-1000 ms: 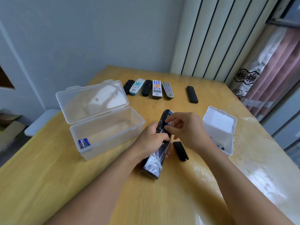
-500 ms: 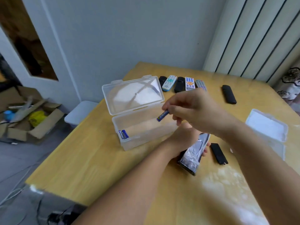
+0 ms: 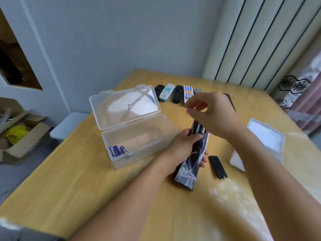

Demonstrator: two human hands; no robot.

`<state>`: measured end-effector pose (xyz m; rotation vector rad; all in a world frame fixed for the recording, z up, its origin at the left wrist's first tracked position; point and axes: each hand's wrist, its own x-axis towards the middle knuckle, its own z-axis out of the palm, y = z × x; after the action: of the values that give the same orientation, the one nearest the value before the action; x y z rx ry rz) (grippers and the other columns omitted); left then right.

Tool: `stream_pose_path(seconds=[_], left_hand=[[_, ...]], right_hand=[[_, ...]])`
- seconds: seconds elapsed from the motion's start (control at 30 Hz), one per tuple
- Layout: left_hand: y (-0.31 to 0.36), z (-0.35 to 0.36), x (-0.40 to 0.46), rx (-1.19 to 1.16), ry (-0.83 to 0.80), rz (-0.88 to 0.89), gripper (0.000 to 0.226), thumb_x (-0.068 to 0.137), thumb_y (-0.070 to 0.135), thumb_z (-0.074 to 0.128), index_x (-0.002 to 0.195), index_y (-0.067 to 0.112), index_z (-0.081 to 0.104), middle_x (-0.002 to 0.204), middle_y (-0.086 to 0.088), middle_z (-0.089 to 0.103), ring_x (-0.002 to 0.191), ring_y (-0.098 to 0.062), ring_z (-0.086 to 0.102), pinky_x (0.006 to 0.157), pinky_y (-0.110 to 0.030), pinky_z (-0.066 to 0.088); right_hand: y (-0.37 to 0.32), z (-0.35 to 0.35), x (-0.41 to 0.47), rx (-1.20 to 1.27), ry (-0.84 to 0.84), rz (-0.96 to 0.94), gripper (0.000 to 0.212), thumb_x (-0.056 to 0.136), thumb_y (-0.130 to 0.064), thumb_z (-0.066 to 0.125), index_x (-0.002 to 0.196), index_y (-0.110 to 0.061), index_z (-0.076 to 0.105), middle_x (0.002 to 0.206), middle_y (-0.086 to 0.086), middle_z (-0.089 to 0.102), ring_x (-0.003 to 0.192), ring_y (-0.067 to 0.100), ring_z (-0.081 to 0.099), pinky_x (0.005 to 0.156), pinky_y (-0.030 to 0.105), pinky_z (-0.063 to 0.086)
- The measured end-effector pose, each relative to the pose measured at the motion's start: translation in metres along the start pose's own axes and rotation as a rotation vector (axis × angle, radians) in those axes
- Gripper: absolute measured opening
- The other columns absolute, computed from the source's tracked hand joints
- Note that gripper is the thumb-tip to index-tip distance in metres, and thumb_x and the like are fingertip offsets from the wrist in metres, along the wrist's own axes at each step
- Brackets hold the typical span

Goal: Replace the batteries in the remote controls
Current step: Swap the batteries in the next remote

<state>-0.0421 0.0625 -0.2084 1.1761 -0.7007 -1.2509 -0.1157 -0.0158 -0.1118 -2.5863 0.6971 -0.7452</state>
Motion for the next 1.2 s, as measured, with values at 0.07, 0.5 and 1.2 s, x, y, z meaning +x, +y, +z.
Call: stream_pose_path(seconds=[0.07, 0.5, 1.2], left_hand=[[-0.002, -0.001, 0.0, -0.018, 0.014, 0.017, 0.012, 0.104, 0.021, 0.05, 0.108, 0.012, 0.056, 0.075, -0.018, 0.069, 0.057, -0.03, 0.066, 0.051, -0.036, 0.055], [-0.006, 0.018, -0.009, 0.154, -0.048, 0.188, 0.014, 0.105, 0.018, 0.05, 0.116, 0.02, 0.058, 0.079, -0.013, 0.065, 0.062, -0.028, 0.063, 0.055, -0.039, 0.055], [-0.01, 0.021, -0.008, 0.319, 0.019, 0.167, 0.006, 0.104, 0.023, 0.052, 0.108, 0.02, 0.055, 0.075, -0.012, 0.068, 0.056, -0.031, 0.066, 0.052, -0.044, 0.059]], right_hand=[[0.036, -0.023, -0.021, -0.06, 0.095, 0.13, 0.016, 0.085, -0.008, 0.074, 0.091, -0.022, 0.072, 0.085, -0.008, 0.07, 0.081, 0.009, 0.068, 0.064, 0.014, 0.049], [0.065, -0.008, -0.072, 0.006, 0.191, 0.126, 0.03, 0.085, -0.029, 0.077, 0.114, -0.024, 0.072, 0.097, -0.011, 0.062, 0.089, 0.004, 0.061, 0.07, 0.023, 0.057], [0.065, 0.004, -0.06, 0.096, 0.201, 0.214, 0.014, 0.095, -0.016, 0.061, 0.082, -0.016, 0.055, 0.078, -0.002, 0.061, 0.076, 0.017, 0.056, 0.066, 0.033, 0.045]])
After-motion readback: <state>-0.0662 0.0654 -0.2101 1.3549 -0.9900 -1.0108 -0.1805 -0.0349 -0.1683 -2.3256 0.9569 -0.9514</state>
